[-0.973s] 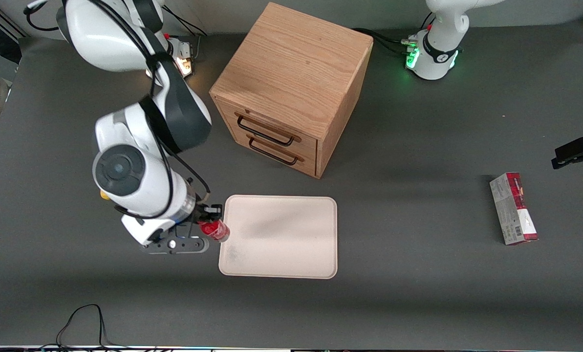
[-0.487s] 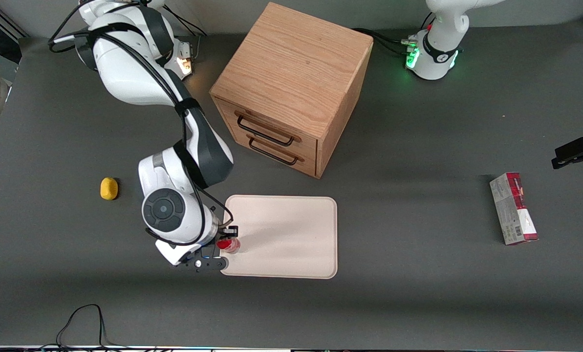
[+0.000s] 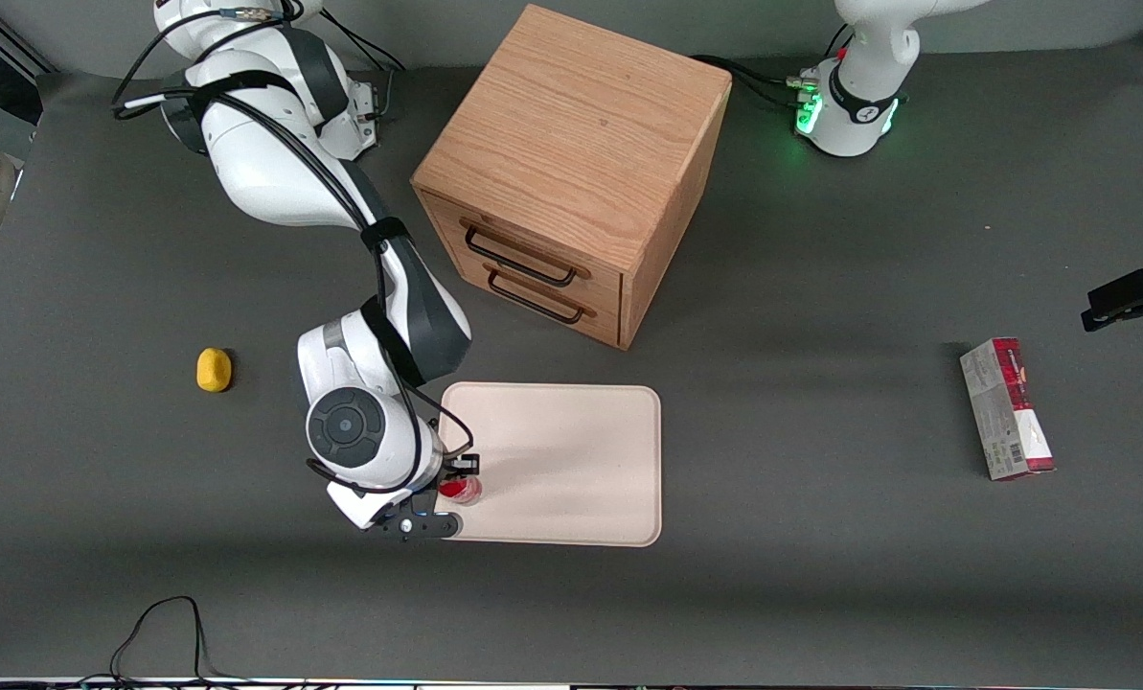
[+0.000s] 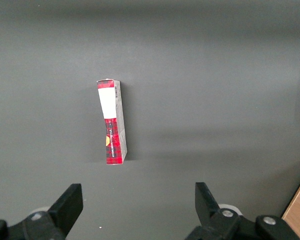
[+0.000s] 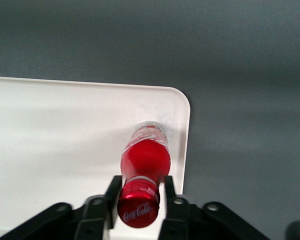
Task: Place coke bottle on tray
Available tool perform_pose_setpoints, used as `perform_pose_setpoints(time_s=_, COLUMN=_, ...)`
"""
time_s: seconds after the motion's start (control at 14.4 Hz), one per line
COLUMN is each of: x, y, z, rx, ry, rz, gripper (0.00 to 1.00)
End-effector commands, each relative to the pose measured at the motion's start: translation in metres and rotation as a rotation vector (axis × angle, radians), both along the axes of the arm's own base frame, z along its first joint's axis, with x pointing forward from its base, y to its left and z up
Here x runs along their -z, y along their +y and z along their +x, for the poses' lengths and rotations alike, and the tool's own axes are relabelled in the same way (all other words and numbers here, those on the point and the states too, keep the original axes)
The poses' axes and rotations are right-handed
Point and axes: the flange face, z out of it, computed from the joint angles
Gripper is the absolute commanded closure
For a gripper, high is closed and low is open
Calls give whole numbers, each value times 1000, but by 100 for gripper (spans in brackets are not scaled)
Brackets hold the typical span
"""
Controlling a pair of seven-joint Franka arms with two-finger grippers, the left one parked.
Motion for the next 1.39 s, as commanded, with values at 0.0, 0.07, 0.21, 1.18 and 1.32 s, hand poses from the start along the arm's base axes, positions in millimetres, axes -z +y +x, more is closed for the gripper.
perform_pose_setpoints(time_s=0.0, x=-3, y=3, z=2, rx=23, ry=-8, rz=29, gripper=0)
perform_pose_setpoints(time_s=0.07, x=-7, y=4, z=1, rx=21, ry=-7, rz=28, gripper=0)
perform_pose_setpoints(time_s=0.21, x=-24, y=3, z=-6, rx=19, ry=19, rz=16, gripper=0)
perform_pose_setpoints(time_s=1.18, x=-283, y=-84, z=-146, rx=26, ry=184, rz=-20, gripper=0)
perform_pose_setpoints(time_s=1.32, x=-289, y=-119, z=-161, rx=32, ry=166, rz=-2, gripper=0)
